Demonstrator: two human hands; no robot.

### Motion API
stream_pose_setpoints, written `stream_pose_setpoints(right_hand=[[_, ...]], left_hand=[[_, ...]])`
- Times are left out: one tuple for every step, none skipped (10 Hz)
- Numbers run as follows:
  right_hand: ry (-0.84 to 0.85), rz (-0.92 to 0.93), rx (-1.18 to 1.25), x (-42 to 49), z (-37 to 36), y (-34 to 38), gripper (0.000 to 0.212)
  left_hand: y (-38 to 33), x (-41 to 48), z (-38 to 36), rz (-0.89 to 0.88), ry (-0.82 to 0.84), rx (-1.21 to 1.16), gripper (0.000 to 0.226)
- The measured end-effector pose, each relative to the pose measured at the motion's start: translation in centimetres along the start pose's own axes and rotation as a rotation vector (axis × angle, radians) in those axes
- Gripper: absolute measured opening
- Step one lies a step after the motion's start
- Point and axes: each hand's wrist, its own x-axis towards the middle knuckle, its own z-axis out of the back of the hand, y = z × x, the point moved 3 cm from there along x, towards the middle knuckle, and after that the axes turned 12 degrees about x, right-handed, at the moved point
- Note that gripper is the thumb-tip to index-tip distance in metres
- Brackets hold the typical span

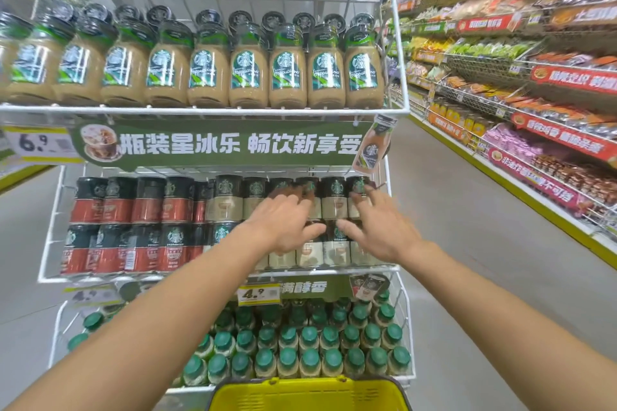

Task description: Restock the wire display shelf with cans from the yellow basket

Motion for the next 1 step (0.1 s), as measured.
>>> stream_pose_setpoints(right_hand=[[0.088,-0.004,-0.04,-1.86,-0.62,0.95,0.076]], left_hand=[[0.32,-1.07,-0.03,0.004,0.063,-0.009,0.074]])
